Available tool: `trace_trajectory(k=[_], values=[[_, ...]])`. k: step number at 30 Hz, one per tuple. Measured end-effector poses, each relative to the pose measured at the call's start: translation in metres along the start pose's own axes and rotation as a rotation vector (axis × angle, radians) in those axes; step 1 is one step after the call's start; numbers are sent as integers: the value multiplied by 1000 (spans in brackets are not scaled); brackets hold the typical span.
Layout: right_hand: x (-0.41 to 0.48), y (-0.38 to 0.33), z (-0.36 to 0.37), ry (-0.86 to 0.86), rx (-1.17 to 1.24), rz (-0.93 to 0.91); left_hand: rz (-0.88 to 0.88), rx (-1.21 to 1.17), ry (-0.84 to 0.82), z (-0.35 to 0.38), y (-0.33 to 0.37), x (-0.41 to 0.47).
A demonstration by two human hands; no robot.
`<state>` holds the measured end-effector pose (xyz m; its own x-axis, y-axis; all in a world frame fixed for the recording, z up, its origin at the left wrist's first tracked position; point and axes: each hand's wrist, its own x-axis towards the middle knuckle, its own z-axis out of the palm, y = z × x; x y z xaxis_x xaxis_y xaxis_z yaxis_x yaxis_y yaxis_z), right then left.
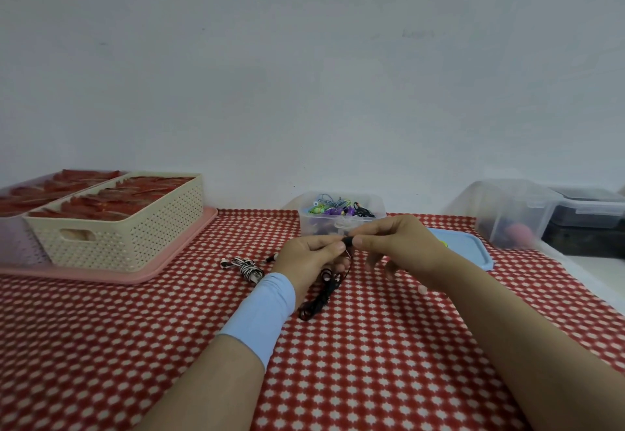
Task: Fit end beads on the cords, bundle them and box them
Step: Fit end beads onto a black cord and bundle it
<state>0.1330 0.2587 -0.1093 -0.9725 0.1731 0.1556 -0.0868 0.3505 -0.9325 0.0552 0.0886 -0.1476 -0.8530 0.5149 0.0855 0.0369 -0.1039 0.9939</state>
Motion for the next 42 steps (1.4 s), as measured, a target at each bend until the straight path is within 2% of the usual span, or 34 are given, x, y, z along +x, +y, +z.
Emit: trace_trajectory(k=[8, 22, 31, 37, 42], values=[[4, 2, 4, 112, -93, -62, -6, -40, 8, 3, 1, -1], [4, -1, 5, 104, -221, -155, -34, -55, 9, 2, 0, 1], [-4, -2, -4, -64, 55, 57, 7, -39, -39, 1, 0, -1], [-3, -1, -2, -72, 19, 148, 52, 125, -44, -2, 0, -3], [-4, -2, -7, -116, 67, 176, 51, 117, -56, -1, 0, -2]])
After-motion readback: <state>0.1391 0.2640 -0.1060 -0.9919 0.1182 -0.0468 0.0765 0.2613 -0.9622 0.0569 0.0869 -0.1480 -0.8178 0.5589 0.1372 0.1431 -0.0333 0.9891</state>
